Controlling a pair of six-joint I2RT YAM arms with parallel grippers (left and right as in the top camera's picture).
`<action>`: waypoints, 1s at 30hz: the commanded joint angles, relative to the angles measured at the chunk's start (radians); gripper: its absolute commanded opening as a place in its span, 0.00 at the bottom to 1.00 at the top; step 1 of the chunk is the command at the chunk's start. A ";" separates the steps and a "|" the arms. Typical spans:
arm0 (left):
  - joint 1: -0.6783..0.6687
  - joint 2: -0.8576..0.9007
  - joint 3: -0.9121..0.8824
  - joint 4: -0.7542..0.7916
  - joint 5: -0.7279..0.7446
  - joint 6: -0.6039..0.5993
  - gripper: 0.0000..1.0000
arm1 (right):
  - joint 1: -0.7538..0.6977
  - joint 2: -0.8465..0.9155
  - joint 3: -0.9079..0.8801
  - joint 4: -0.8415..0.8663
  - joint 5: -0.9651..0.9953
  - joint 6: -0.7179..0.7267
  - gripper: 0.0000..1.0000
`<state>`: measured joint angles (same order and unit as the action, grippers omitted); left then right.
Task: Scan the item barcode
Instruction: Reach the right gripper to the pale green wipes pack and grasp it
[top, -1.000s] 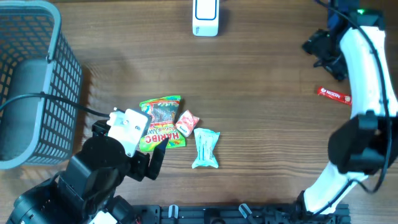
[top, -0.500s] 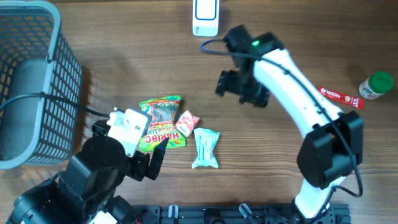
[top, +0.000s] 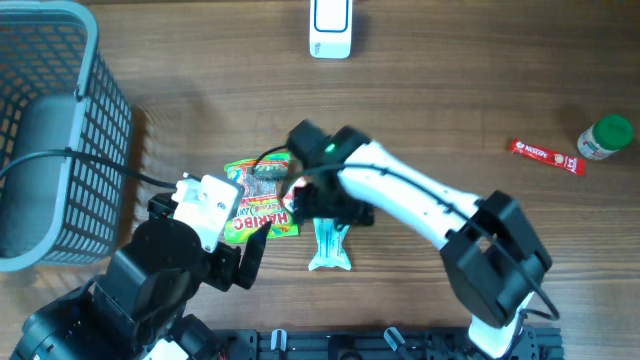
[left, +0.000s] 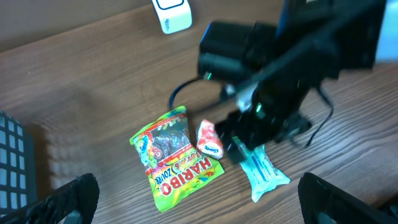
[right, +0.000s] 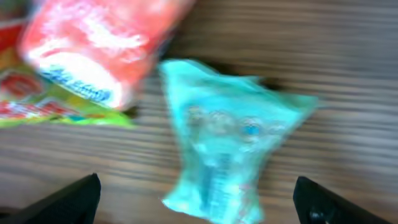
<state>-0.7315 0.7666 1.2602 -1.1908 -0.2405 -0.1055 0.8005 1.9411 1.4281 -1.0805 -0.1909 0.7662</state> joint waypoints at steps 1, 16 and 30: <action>0.003 -0.002 -0.002 0.000 0.005 0.019 1.00 | 0.063 0.017 -0.060 0.068 0.000 0.048 1.00; 0.003 -0.002 -0.002 0.000 0.005 0.020 1.00 | 0.056 0.017 -0.187 0.106 0.142 0.124 0.50; 0.003 -0.002 -0.002 0.000 0.005 0.020 1.00 | -0.137 0.016 -0.023 0.022 -0.067 -0.133 0.35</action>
<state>-0.7315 0.7666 1.2602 -1.1908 -0.2405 -0.1055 0.7250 1.9469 1.3418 -1.0512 -0.1665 0.7303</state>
